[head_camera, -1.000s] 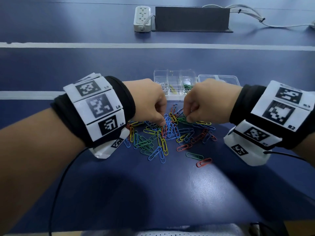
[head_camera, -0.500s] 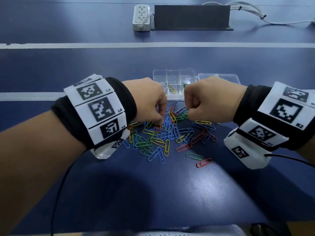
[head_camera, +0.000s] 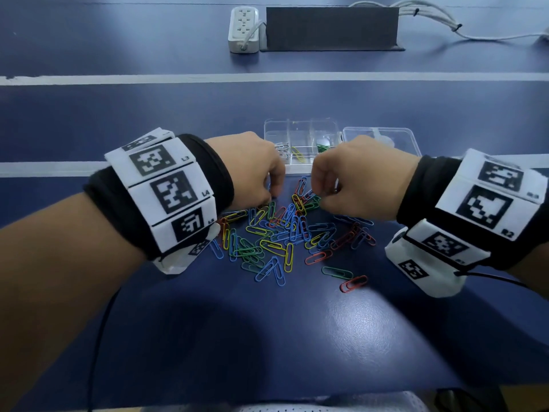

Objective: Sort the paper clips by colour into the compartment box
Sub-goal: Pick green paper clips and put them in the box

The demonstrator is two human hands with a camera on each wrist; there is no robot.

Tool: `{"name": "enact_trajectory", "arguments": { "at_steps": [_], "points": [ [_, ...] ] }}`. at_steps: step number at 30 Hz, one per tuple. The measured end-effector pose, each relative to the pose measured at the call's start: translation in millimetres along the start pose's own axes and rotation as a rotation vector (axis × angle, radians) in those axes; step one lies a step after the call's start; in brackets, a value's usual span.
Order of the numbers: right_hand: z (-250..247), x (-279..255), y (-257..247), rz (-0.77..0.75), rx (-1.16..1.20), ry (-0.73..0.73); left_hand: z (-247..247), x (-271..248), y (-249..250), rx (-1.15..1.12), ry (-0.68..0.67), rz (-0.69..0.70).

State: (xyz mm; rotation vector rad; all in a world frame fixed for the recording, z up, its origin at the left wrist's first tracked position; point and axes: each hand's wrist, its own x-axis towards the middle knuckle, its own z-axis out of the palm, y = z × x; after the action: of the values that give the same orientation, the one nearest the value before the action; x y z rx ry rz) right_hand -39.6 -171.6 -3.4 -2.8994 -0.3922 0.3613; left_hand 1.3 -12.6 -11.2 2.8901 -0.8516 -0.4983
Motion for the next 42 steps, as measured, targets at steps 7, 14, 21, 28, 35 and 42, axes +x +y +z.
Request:
{"name": "enact_trajectory", "arguments": {
  "at_steps": [7,14,21,28,35,42],
  "points": [
    [1,3,-2,-0.035,-0.042,-0.032,-1,1,1,0.013,-0.064,0.076],
    [-1,4,0,0.009,0.009,-0.003,-2,-2,1,0.018,-0.069,0.115],
    [0,7,5,0.135,0.286,-0.049,-8,-12,-7,-0.197,0.02,0.088],
    [2,8,5,0.028,0.252,-0.076,-5,-16,-14,-0.344,0.121,0.124],
    [6,7,-6,-0.133,-0.037,-0.047,-5,-14,-17,-0.187,0.121,0.033],
    [5,4,-10,-0.161,-0.077,-0.082,-8,-19,-22,-0.238,0.008,0.043]
  ]
}}
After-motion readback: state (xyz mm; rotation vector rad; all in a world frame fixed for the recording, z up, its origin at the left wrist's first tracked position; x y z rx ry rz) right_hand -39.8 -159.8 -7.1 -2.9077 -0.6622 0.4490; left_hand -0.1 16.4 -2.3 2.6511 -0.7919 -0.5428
